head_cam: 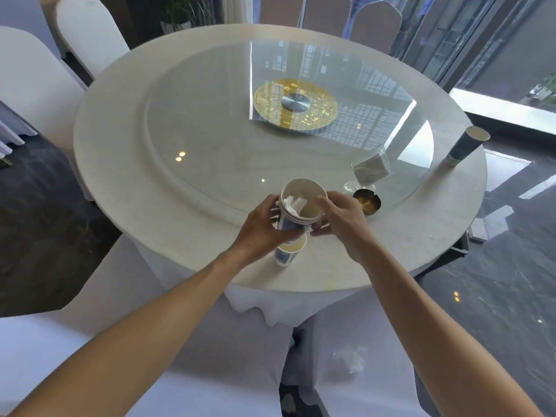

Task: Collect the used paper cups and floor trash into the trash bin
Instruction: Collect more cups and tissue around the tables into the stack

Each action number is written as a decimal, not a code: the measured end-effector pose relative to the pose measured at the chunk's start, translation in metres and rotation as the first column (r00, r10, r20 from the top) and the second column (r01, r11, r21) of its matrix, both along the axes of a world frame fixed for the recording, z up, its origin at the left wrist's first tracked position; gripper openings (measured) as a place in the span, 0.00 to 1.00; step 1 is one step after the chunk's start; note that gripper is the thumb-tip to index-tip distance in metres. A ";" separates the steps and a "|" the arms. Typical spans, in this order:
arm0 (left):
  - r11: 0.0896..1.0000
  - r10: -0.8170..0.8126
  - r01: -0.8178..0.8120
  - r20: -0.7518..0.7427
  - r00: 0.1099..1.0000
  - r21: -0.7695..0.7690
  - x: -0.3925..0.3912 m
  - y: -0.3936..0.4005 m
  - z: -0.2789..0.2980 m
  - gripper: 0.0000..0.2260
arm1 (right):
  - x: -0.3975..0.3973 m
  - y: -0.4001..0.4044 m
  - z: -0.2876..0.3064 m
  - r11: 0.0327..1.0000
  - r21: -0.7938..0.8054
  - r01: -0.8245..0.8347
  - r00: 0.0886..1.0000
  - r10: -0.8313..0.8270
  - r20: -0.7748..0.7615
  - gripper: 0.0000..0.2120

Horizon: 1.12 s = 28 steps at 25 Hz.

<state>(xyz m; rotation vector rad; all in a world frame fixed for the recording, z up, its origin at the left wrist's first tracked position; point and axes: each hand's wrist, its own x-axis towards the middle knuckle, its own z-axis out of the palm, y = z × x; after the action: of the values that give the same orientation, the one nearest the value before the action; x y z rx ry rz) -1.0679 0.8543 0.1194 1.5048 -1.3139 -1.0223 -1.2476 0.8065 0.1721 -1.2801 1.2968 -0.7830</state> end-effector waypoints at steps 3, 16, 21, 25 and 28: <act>0.999 0.013 -0.013 0.009 1.000 0.048 -0.005 -0.017 -0.012 0.31 | -0.001 -0.018 -0.012 1.000 0.000 -0.007 0.999 0.007 -0.047 0.09; 0.962 0.032 -0.068 0.137 0.990 0.266 -0.009 -0.011 -0.115 0.35 | -0.002 -0.023 -0.127 0.987 0.034 -0.156 0.858 0.153 -0.490 0.13; 0.953 -0.016 -0.020 0.116 0.993 0.302 -0.012 -0.008 -0.128 0.38 | 0.000 -0.019 -0.138 0.983 0.103 -0.151 0.900 0.180 -0.398 0.16; 0.973 -0.039 0.012 0.110 0.993 0.230 -0.014 -0.004 -0.119 0.35 | -0.008 -0.011 -0.135 0.975 0.224 -0.013 0.968 0.069 -0.242 0.14; 0.974 -0.106 0.087 0.082 0.991 0.211 -0.016 0.002 -0.102 0.34 | -0.024 0.004 -0.121 0.944 0.330 0.022 0.991 0.022 -0.129 0.12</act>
<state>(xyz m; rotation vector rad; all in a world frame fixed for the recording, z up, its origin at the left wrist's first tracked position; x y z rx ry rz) -1.0839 0.8566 0.0174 1.6744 -1.3915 -1.1949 -1.2717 0.8100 0.0509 -1.0725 1.4635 -0.4596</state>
